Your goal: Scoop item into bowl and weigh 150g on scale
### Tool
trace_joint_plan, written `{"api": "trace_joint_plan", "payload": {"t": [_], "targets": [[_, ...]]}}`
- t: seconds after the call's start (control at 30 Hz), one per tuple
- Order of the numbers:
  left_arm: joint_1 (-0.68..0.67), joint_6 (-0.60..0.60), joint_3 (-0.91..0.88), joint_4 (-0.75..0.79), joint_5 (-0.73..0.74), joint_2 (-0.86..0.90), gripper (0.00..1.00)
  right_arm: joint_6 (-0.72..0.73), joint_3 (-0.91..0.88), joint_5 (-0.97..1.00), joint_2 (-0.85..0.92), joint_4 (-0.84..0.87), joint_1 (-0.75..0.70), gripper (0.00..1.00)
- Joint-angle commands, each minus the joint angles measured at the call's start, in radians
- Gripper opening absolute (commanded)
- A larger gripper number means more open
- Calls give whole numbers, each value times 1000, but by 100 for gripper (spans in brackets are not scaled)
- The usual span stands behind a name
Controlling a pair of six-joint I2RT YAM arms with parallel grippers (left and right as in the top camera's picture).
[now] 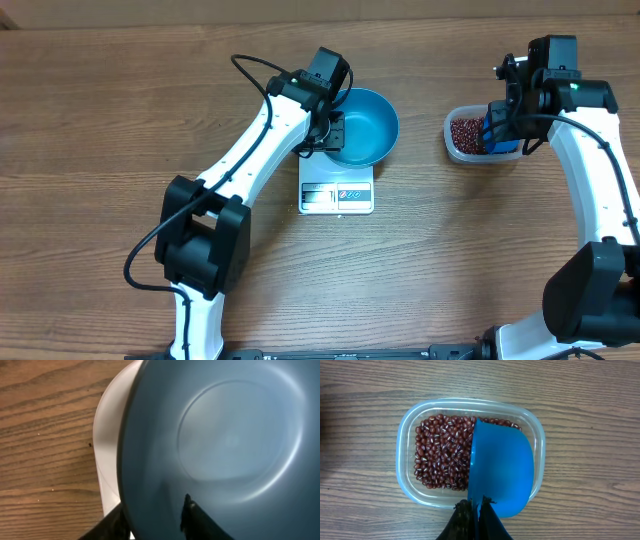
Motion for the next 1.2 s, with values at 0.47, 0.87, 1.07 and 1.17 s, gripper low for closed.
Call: {"api": "trace_joint_plan", "payload": {"t": [0.47, 0.87, 1.07, 1.17], "targets": [[77, -6, 14, -58, -14, 14, 19, 6, 7, -17, -7, 12, -2, 9], [124, -6, 14, -52, -35, 14, 14, 6, 7, -17, -7, 16, -2, 9], [121, -15, 14, -16, -30, 14, 7, 6, 7, -17, -7, 16, -2, 9], [121, -17, 14, -18, 1, 14, 6, 6, 7, -17, -7, 16, -2, 9]]}}
